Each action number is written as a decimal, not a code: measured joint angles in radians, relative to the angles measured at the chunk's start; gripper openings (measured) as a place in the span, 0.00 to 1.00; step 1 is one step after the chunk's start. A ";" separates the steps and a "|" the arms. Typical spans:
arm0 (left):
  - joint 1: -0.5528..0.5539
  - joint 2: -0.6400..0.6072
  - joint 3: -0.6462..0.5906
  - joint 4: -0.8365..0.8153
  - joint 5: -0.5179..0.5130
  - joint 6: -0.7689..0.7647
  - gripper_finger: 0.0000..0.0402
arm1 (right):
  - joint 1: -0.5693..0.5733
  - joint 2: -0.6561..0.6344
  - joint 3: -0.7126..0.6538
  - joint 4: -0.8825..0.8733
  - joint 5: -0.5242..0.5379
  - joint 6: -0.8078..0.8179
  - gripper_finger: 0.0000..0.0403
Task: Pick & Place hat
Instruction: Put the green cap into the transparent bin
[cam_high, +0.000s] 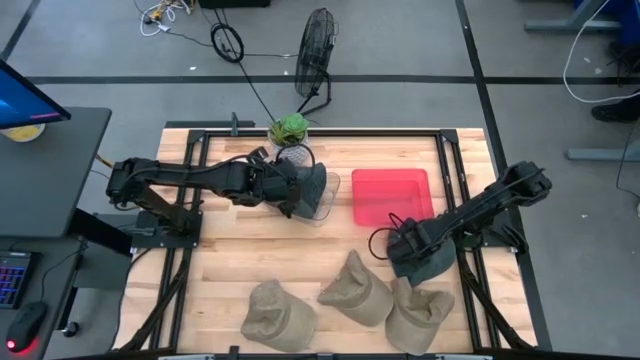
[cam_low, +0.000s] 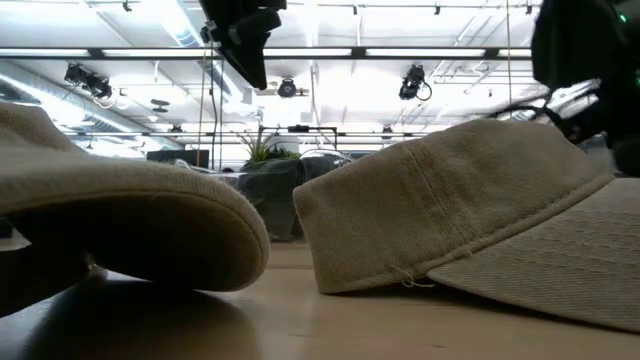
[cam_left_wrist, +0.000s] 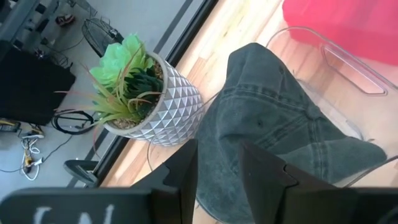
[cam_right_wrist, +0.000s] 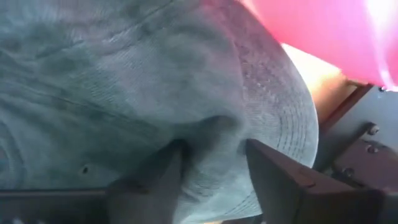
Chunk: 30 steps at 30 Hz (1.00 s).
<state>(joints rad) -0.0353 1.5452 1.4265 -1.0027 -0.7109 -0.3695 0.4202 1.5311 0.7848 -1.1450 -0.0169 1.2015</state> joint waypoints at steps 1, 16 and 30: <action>0.000 0.000 0.000 0.001 0.000 0.000 0.29 | 0.003 0.000 -0.010 0.006 -0.003 -0.023 0.39; 0.000 0.000 0.000 0.004 -0.003 0.000 0.29 | 0.075 0.000 0.257 -0.128 0.000 -0.313 0.02; 0.000 0.000 0.000 0.048 -0.003 0.093 0.29 | 0.107 -0.001 0.577 -0.116 0.681 -1.312 0.02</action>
<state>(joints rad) -0.0357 1.5452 1.4269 -0.9544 -0.7136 -0.2764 0.5272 1.5299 1.3621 -1.2608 0.6643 -0.1102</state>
